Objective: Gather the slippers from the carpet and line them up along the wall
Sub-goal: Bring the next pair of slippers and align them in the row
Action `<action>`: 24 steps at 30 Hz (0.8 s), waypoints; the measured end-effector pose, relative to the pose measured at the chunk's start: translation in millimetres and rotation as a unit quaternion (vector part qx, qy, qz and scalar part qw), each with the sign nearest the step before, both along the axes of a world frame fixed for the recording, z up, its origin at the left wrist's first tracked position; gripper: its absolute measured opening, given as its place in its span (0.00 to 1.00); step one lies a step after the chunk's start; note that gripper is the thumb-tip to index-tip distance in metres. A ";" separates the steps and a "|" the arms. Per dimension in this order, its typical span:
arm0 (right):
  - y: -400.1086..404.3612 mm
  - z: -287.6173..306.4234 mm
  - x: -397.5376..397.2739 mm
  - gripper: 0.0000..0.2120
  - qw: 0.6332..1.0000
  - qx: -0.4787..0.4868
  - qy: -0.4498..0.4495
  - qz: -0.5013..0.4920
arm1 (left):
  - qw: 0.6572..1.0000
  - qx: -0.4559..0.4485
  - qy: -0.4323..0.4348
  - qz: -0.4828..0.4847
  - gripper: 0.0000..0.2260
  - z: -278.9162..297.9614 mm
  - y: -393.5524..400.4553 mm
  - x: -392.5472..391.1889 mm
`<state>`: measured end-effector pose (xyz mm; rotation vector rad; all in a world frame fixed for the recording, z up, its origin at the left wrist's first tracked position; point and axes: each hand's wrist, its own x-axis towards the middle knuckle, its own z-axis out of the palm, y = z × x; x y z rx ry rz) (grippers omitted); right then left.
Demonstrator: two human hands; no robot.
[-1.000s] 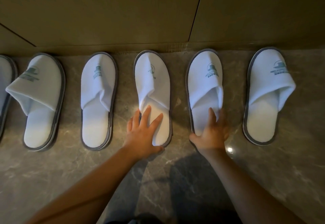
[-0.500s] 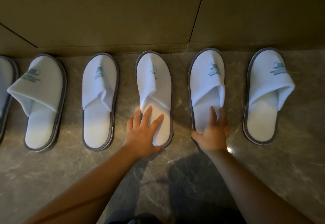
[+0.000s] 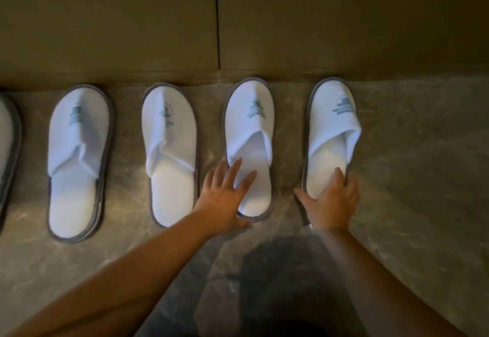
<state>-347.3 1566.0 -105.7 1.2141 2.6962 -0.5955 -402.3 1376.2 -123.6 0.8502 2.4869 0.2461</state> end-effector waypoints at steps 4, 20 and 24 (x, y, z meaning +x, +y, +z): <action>11.0 -13.6 -2.2 0.47 0.999 -0.036 -0.014 -0.008 | 0.999 -0.043 -0.004 0.001 0.44 -9.9 13.3 1.4; 42.6 -30.0 23.6 0.45 0.997 -0.026 -0.029 0.060 | 0.999 -0.032 0.017 0.038 0.43 -10.3 22.9 10.1; 41.2 -28.1 20.9 0.44 0.997 -0.036 -0.025 0.066 | 0.999 -0.031 0.011 0.037 0.44 -9.3 21.5 8.4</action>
